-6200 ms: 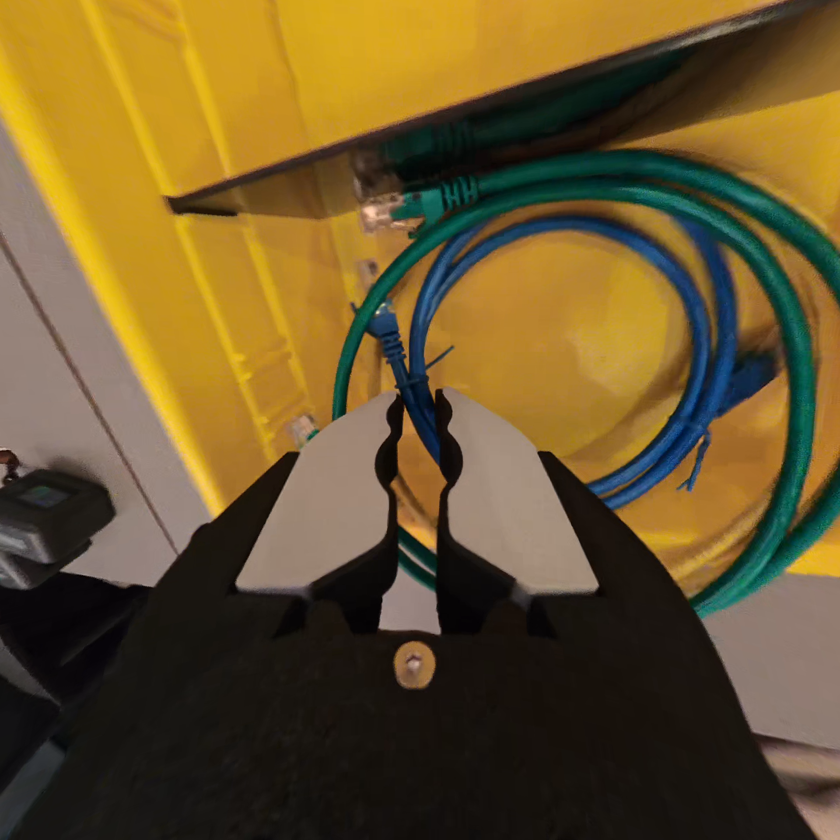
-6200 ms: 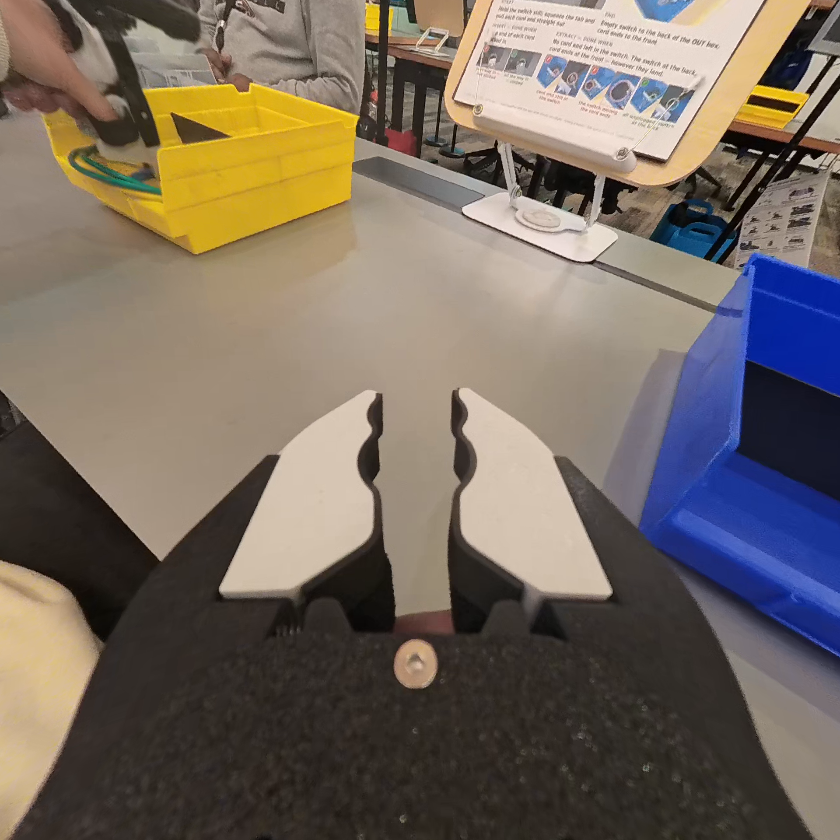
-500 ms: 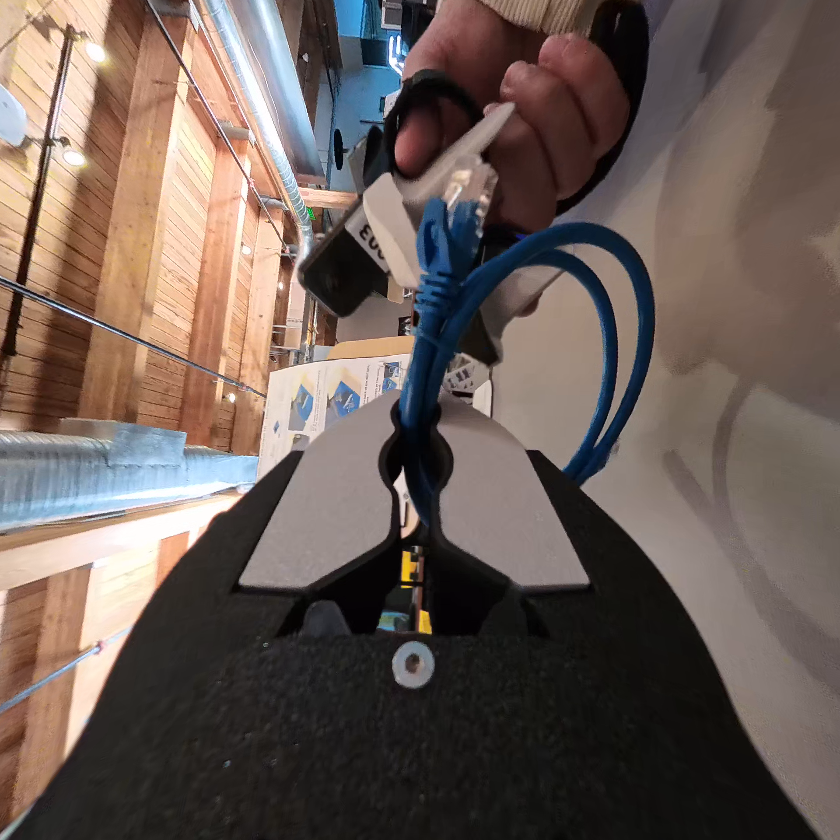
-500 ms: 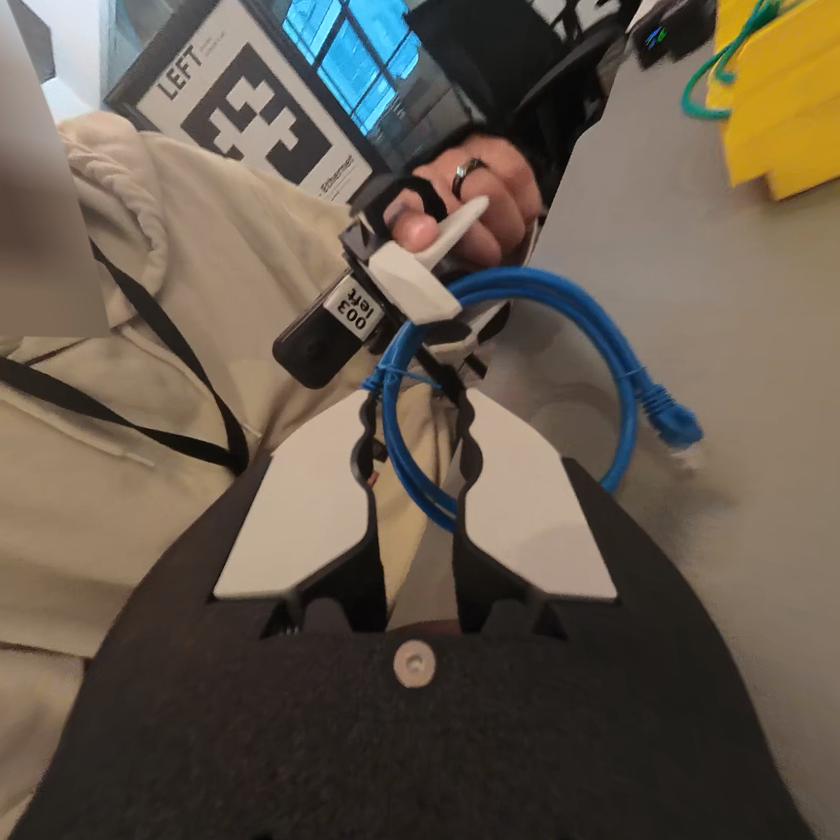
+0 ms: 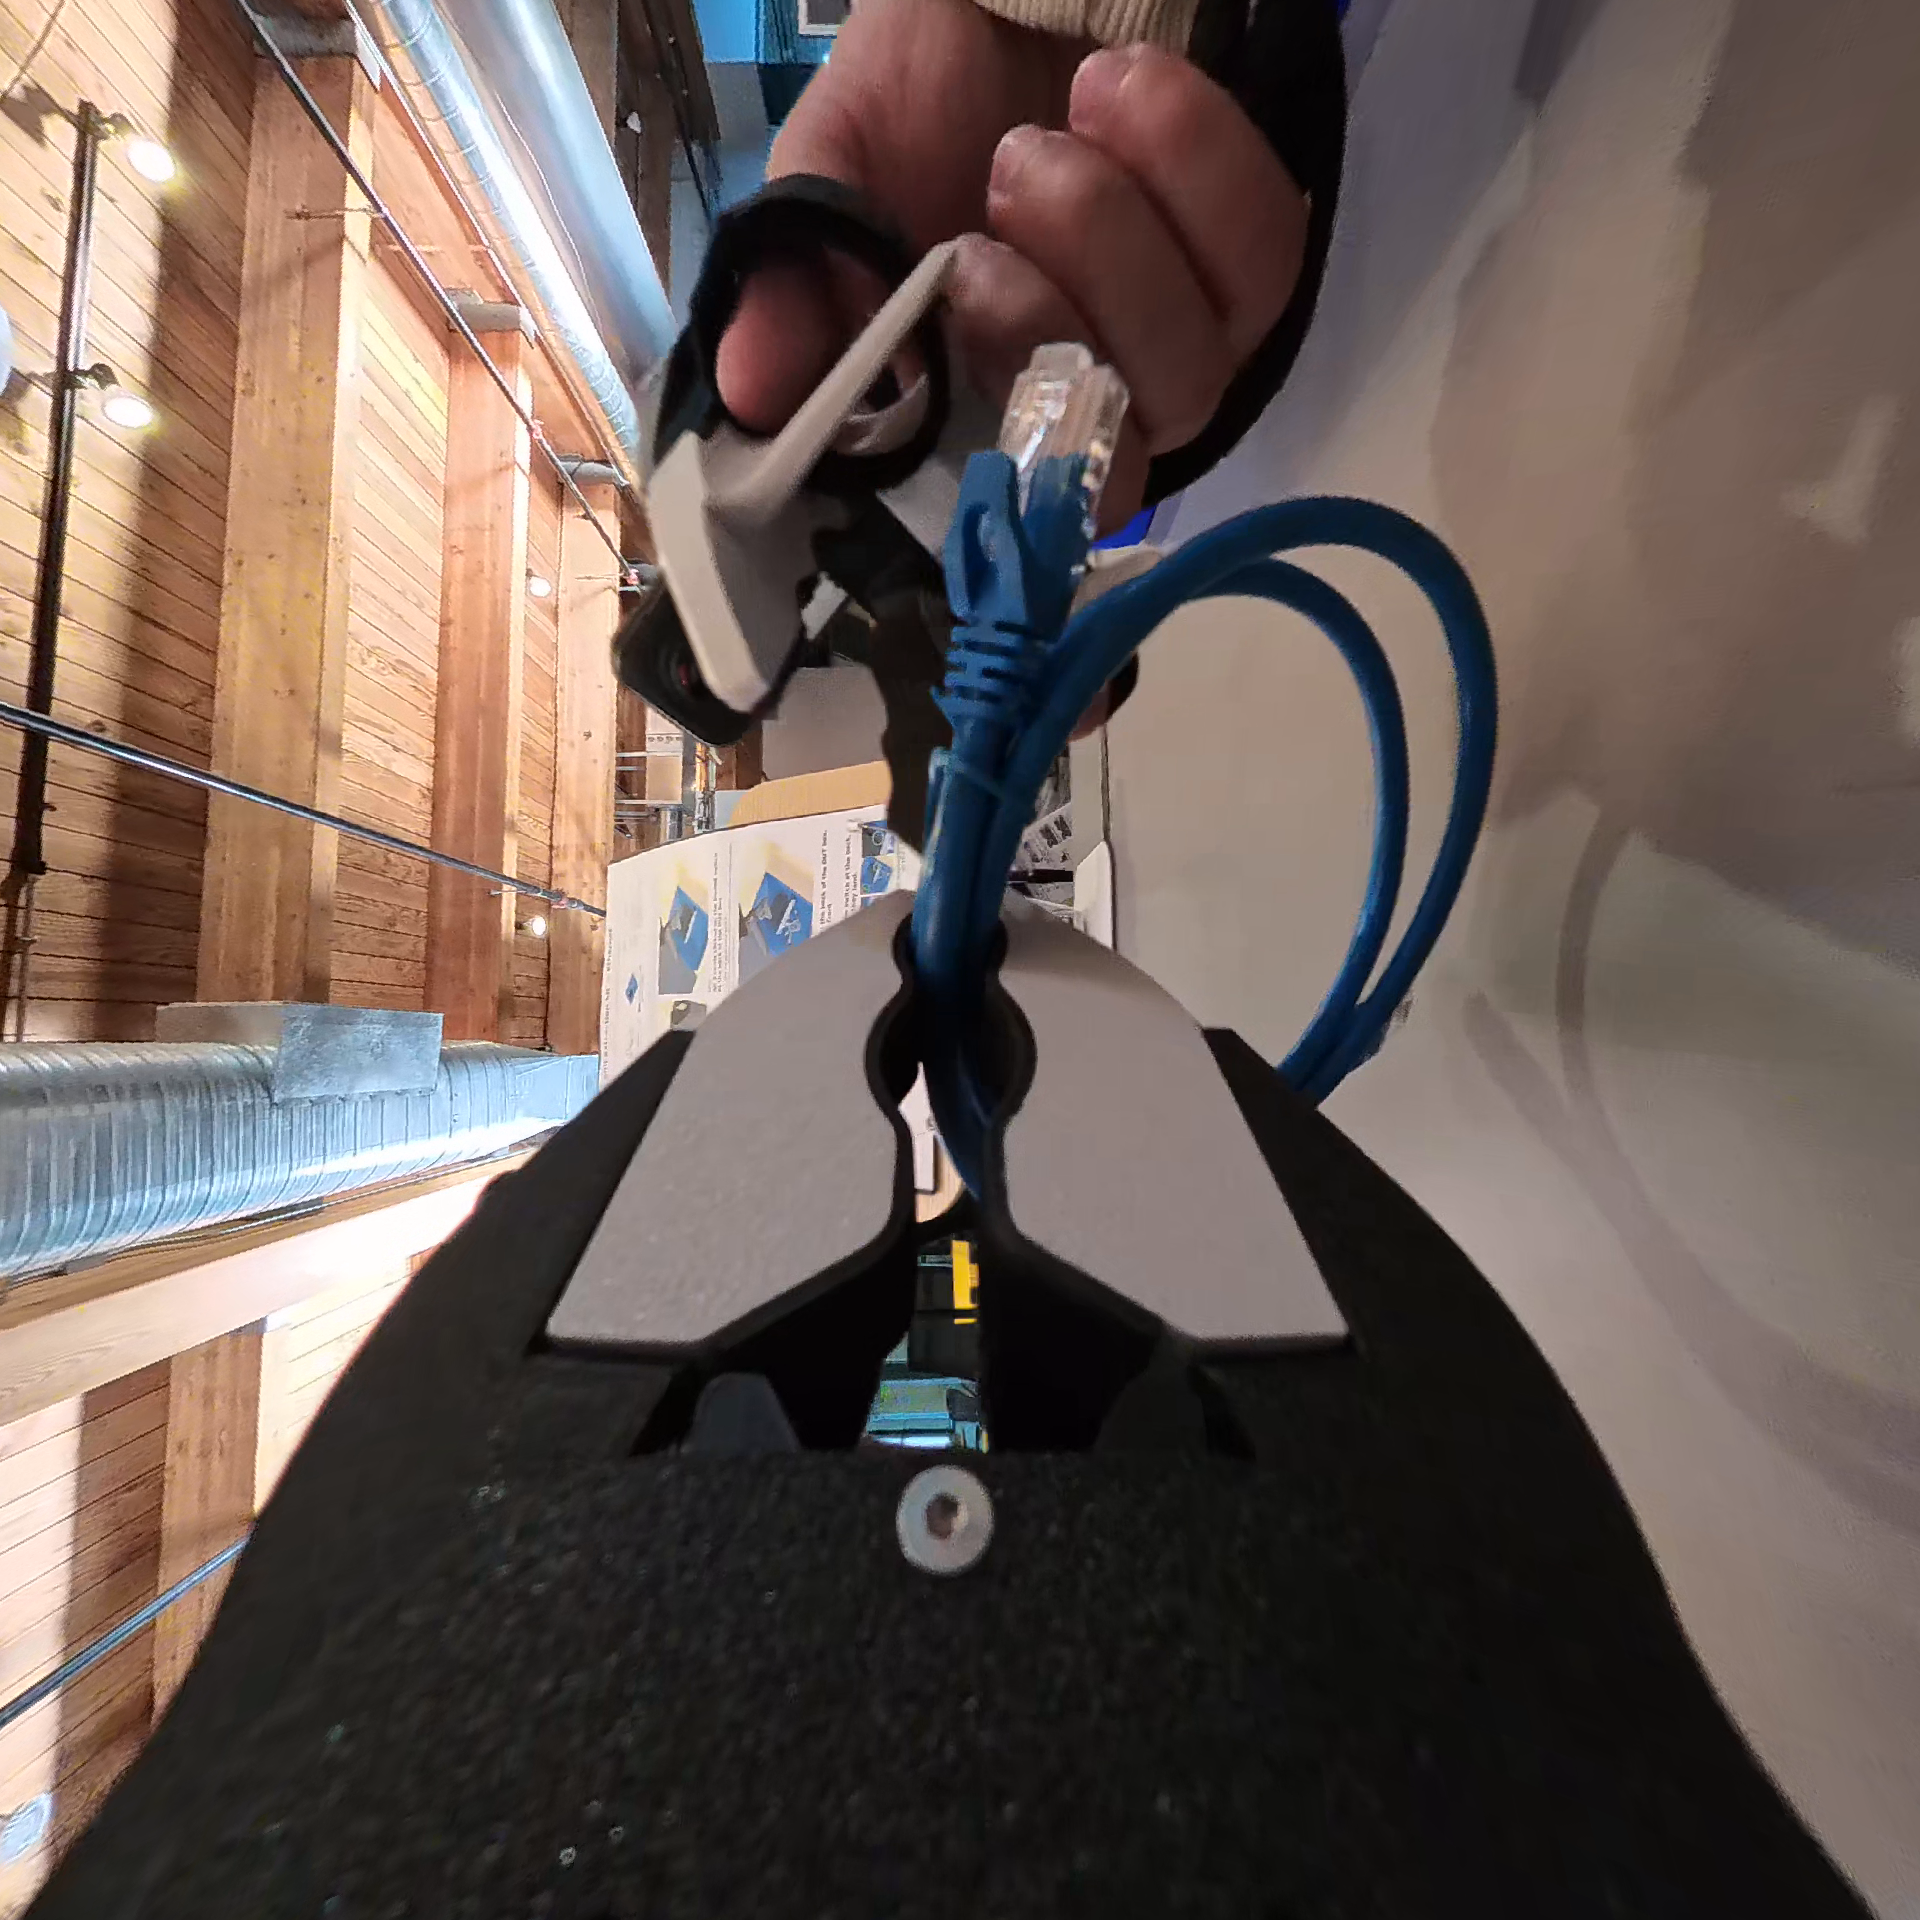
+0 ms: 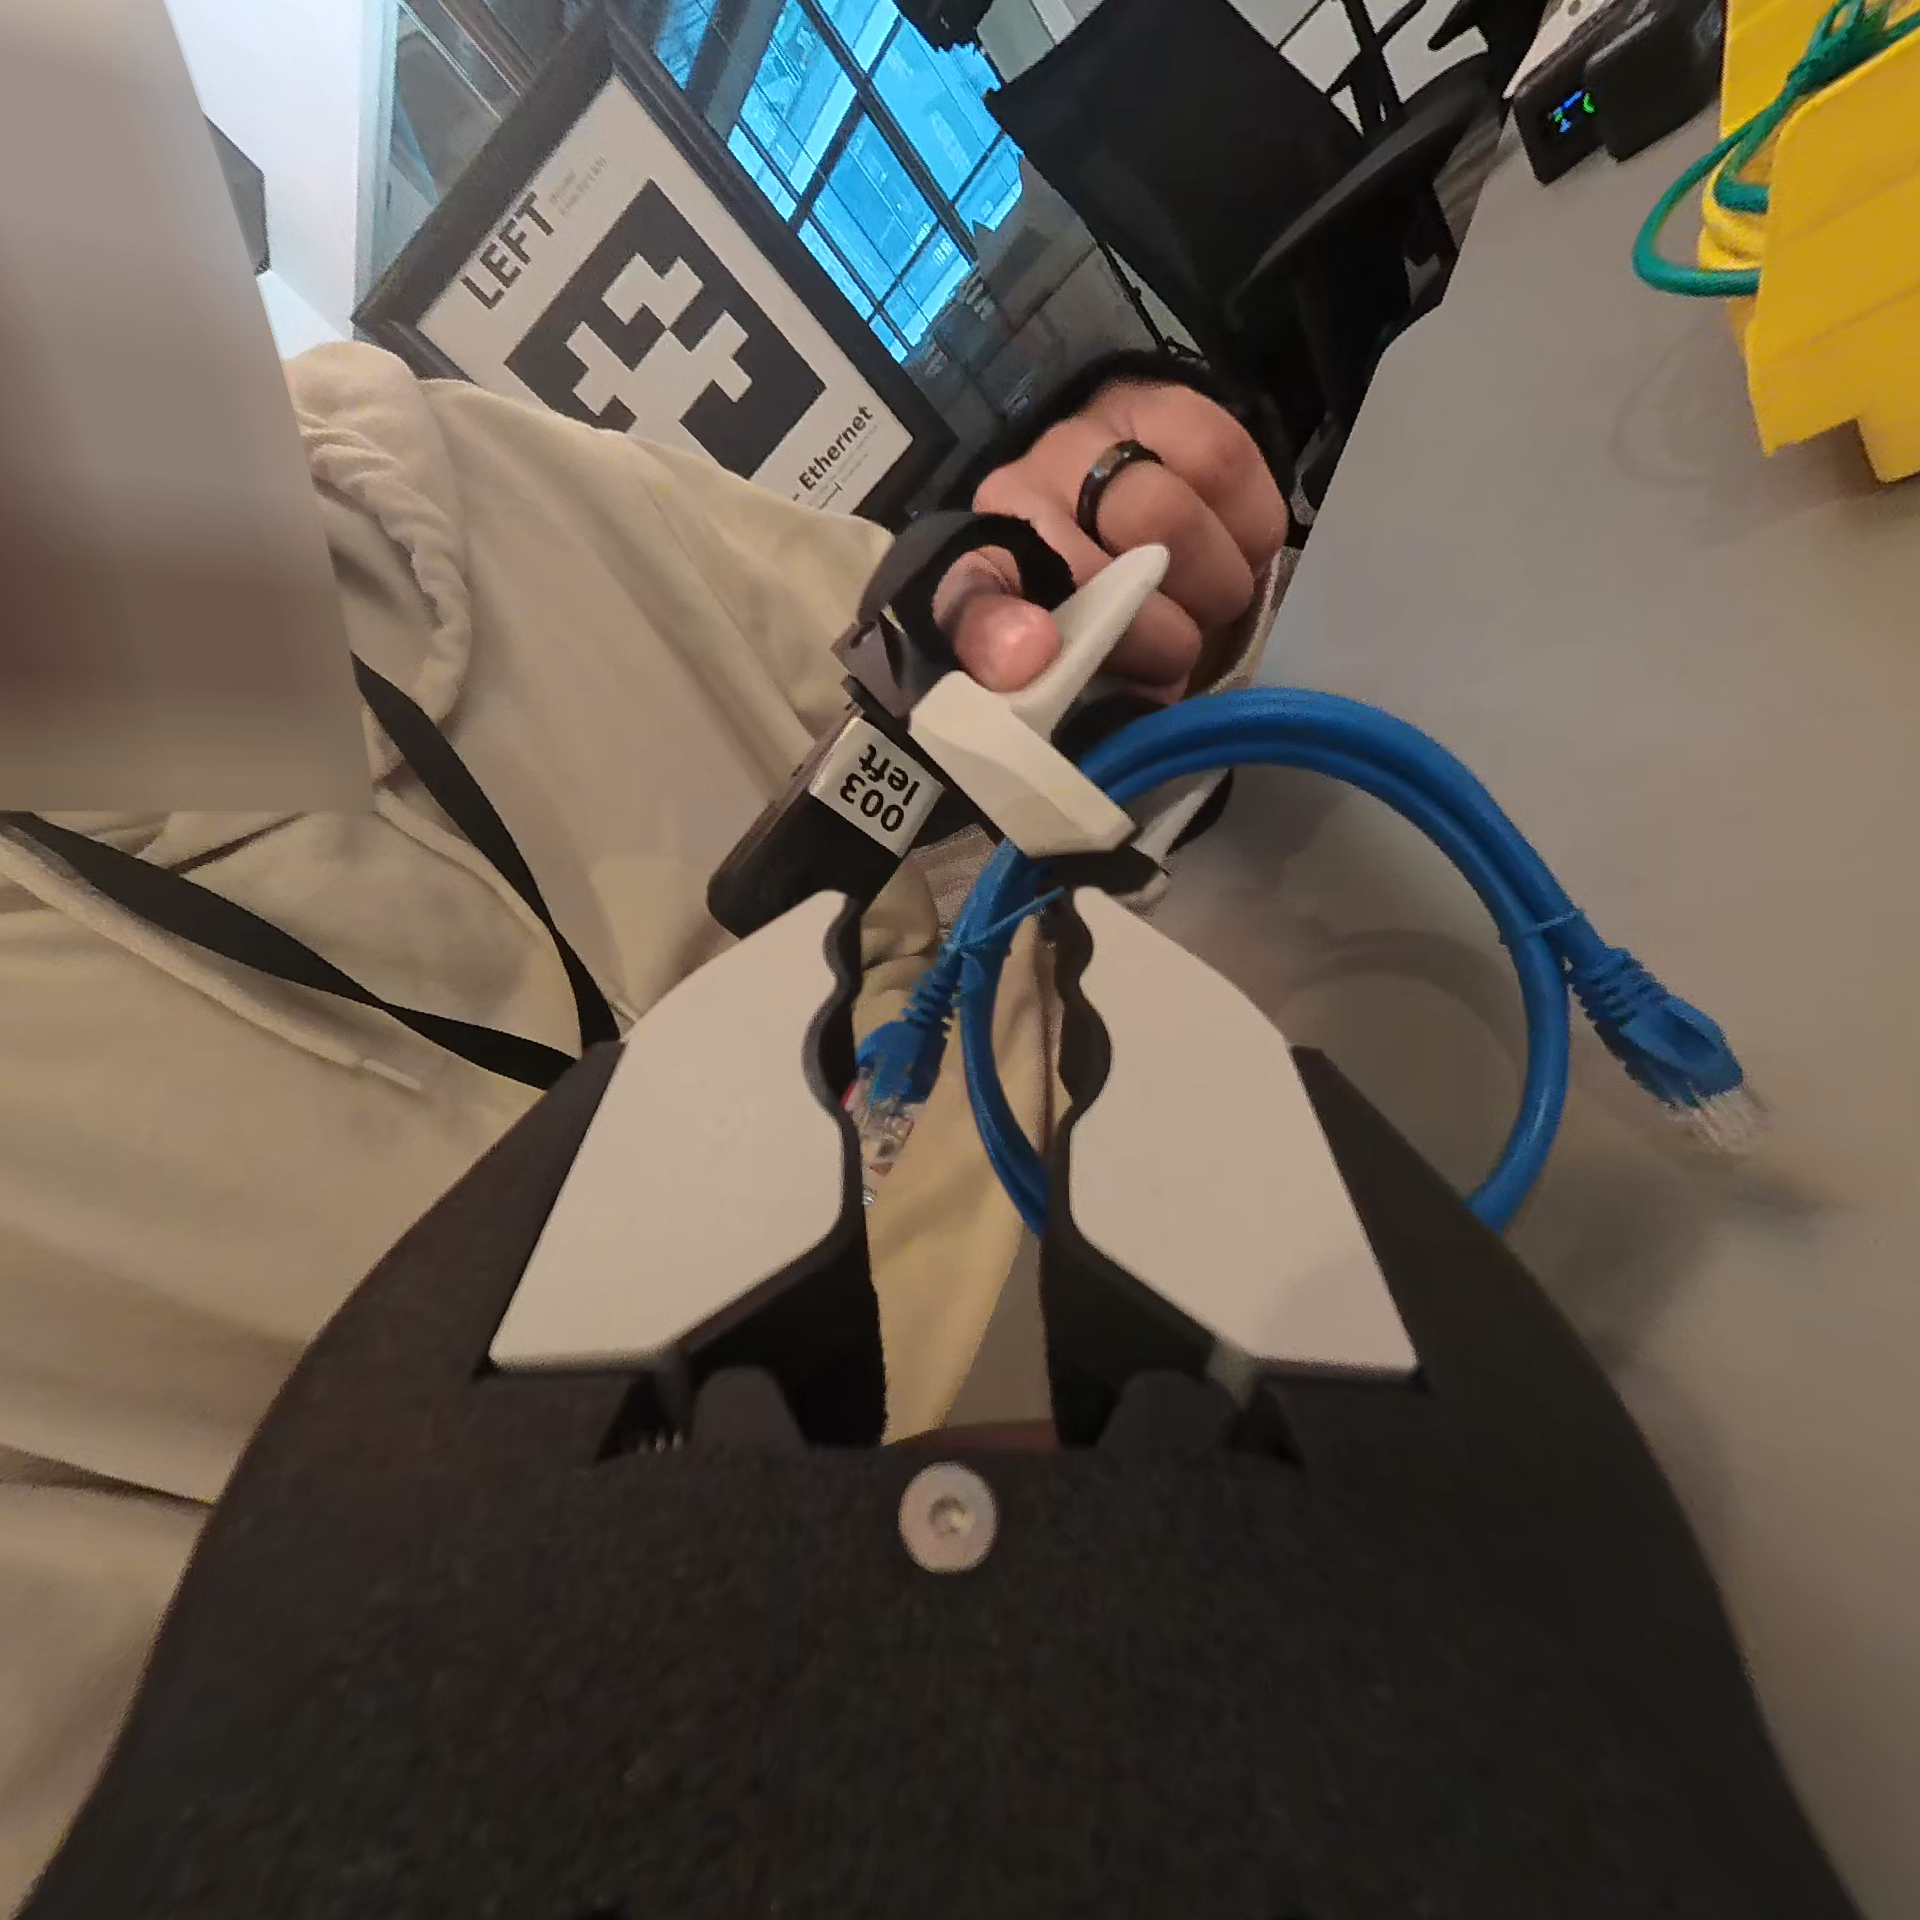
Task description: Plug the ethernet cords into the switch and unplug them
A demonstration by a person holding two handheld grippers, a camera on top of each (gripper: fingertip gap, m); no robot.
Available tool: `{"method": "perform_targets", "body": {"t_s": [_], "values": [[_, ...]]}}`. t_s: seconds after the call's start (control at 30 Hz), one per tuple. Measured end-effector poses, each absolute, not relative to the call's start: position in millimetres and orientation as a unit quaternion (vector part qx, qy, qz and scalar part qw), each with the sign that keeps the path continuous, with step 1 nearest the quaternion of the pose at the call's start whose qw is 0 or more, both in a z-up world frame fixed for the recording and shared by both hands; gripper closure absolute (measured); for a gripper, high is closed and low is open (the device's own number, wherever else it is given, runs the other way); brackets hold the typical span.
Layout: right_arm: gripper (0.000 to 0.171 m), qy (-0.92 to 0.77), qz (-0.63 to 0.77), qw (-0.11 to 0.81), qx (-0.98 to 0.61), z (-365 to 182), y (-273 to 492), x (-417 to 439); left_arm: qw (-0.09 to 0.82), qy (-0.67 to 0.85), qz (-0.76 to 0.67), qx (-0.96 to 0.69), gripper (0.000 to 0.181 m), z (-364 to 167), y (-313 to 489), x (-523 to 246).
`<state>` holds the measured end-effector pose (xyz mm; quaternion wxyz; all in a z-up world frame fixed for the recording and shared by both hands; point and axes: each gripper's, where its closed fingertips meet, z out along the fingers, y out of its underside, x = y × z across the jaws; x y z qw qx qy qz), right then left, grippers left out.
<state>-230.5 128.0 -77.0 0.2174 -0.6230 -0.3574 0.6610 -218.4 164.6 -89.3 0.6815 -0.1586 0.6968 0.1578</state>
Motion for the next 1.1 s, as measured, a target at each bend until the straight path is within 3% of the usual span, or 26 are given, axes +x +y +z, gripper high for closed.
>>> {"method": "perform_targets", "body": {"t_s": [0.5, 0.97, 1.1], "values": [[0.153, -0.390, 0.631, 0.236, -0.627, -75.1, 120.5, -224.7, 0.668, 0.699, 0.163, -0.198, 0.175, -94.9, 181.7, -221.0], [0.146, -0.408, 0.529, 0.332, -0.666, -67.4, 139.4, -220.4, 0.659, 0.701, 0.177, -0.208, 0.175, -98.5, 190.9, -222.7], [0.159, -0.432, 0.491, 0.348, -0.672, -72.3, 140.3, -226.3, 0.657, 0.700, 0.178, -0.215, 0.175, -98.0, 193.6, -223.4]]}}
